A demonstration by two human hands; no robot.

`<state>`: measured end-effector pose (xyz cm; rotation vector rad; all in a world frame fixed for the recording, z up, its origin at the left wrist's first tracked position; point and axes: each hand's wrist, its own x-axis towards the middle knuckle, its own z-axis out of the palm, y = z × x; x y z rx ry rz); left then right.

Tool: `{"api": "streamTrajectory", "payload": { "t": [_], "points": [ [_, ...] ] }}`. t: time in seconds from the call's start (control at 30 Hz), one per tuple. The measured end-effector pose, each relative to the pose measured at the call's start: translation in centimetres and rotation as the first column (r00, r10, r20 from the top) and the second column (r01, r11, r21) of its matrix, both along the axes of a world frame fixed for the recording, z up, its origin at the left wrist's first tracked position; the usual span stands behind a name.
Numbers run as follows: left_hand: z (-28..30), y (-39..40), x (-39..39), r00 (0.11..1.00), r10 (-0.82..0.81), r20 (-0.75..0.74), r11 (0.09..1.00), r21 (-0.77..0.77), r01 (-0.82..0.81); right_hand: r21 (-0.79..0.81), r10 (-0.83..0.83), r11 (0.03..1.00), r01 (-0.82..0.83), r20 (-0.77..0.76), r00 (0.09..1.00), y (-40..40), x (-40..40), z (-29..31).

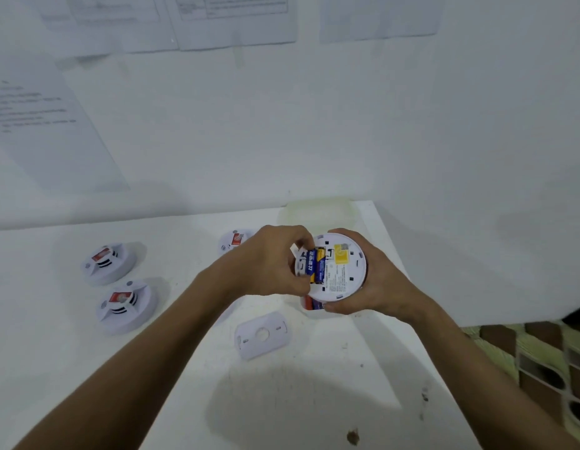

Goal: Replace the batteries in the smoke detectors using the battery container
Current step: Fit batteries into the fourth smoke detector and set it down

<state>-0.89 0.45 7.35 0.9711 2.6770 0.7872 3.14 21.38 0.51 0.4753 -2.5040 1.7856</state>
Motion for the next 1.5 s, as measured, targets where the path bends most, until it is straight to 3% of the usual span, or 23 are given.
{"api": "streamTrajectory", "payload": {
  "t": [0.23, 0.53, 0.87, 1.03, 1.13, 1.3, 1.4, 1.5],
  "points": [
    [0.1, 1.6, -0.3, 0.999, -0.033, -0.031, 0.997, -0.069, 0.031, 0.017, -0.001, 1.0, 0.001, 0.019, 1.0, 1.3, 0.0, -0.1],
    [-0.8, 4.2, -1.1, 0.981, -0.163, -0.109, 0.937, -0.33, 0.119, 0.043, 0.009, 0.999, -0.011, 0.048, 0.999, 3.2, -0.8, -0.7],
    [-2.1, 5.5, -2.3, 0.888, -0.23, -0.398, 0.958, -0.253, 0.135, -0.037, -0.075, 0.996, 0.077, 0.052, 0.996, 5.9, -2.1, -0.2],
    [-2.0, 7.0, -3.1, 0.945, -0.129, -0.3, 0.992, -0.039, 0.123, -0.053, -0.113, 0.992, 0.116, 0.056, 0.992, 6.8, -3.1, -0.1],
    [-1.7, 7.5, -4.2, 0.985, 0.025, -0.171, 0.99, 0.139, -0.002, -0.041, -0.126, 0.991, 0.128, 0.047, 0.991, 7.4, -3.8, 0.2],
    [-1.5, 8.3, -6.0, 0.98, 0.185, -0.077, 0.962, 0.216, -0.165, -0.02, -0.142, 0.99, 0.143, 0.043, 0.989, 8.2, -4.9, 0.0],
    [-1.9, 8.1, -8.0, 0.937, 0.333, 0.108, 0.871, 0.346, -0.349, -0.027, -0.167, 0.985, 0.169, 0.065, 0.984, 9.3, -5.2, -0.4],
    [-3.4, 7.8, -9.9, 0.909, 0.375, 0.182, 0.861, 0.297, -0.414, -0.034, -0.184, 0.982, 0.188, 0.09, 0.979, 10.4, -5.3, -0.8]
  ]
}}
